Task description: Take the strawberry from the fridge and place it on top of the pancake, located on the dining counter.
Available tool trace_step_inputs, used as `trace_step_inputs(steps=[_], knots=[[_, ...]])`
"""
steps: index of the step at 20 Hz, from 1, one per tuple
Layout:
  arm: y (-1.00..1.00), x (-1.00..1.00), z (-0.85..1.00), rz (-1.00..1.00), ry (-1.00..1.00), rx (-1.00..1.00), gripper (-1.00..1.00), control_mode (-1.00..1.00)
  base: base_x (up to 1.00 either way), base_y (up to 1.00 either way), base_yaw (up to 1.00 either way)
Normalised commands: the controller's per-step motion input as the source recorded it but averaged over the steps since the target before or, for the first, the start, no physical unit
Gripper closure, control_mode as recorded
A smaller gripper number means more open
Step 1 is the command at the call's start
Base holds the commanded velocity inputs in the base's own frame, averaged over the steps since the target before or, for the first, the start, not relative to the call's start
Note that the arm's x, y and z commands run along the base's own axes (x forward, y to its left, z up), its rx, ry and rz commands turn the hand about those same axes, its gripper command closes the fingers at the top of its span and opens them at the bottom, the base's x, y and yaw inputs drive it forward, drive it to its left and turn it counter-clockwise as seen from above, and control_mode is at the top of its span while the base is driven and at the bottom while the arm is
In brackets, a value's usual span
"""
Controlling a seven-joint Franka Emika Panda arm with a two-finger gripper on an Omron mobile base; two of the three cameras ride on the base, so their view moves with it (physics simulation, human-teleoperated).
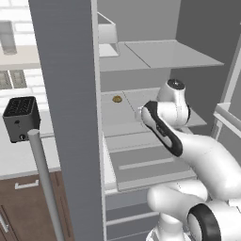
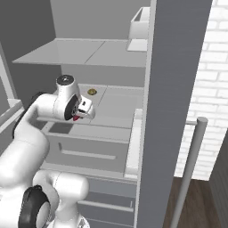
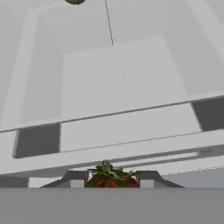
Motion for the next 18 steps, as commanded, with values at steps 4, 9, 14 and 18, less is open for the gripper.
trace_step_inputs(steps=[4,9,14,18], knots=[[-0.01,-0.99,0.41,0.35,0.05,-0.04,1.0,-1.0,0.0,0.0,0.0],[0.0,-0.99,0.13,0.24,0.18,-0.23,1.0,-1.0,0.0,0.0,0.0],[0.01,-0.51,0.09,-0.08,0.18,-0.32,1.0,-1.0,0.0,0.0,0.0],[-0.11,-0.19,0.39,-0.24,0.06,-0.01,1.0,-1.0,0.0,0.0,0.0]])
